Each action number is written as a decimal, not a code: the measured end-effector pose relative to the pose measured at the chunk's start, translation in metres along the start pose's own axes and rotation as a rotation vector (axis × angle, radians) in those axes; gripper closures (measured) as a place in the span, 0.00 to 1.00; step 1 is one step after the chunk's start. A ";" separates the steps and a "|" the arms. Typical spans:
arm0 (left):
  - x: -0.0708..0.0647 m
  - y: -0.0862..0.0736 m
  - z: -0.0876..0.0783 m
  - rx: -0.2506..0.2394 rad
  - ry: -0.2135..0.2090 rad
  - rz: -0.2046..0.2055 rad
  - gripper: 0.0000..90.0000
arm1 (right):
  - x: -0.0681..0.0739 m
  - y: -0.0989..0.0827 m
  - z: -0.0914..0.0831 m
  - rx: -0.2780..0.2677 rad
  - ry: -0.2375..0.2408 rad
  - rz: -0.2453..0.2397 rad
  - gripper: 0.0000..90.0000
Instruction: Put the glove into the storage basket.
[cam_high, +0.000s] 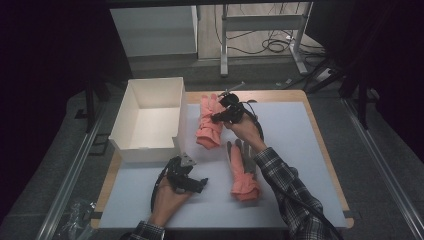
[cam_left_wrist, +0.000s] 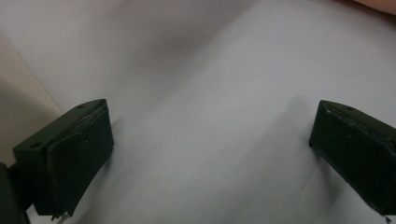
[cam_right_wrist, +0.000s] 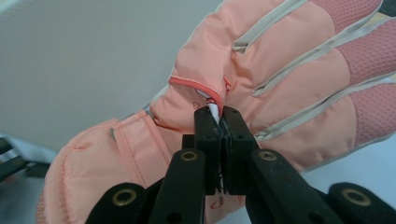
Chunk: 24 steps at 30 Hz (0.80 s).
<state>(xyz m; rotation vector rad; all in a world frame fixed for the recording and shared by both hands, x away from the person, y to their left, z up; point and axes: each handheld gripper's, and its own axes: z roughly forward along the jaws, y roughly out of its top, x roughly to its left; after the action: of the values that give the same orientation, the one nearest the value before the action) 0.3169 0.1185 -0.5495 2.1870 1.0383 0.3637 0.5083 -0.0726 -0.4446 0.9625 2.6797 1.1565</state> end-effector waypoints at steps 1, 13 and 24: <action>0.000 0.000 0.000 0.000 0.000 -0.001 0.00 | 0.002 -0.001 -0.004 -0.003 0.005 -0.004 0.96; 0.001 0.000 0.000 0.001 0.000 0.010 0.00 | 0.021 -0.019 -0.050 0.007 0.051 -0.035 0.96; 0.001 0.000 0.000 -0.001 0.001 0.006 0.00 | 0.031 -0.047 -0.088 0.018 0.095 -0.036 0.96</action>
<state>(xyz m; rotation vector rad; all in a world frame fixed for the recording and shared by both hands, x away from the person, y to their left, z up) 0.3174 0.1187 -0.5495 2.1896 1.0321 0.3684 0.4325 -0.1352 -0.4078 0.8791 2.7735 1.2032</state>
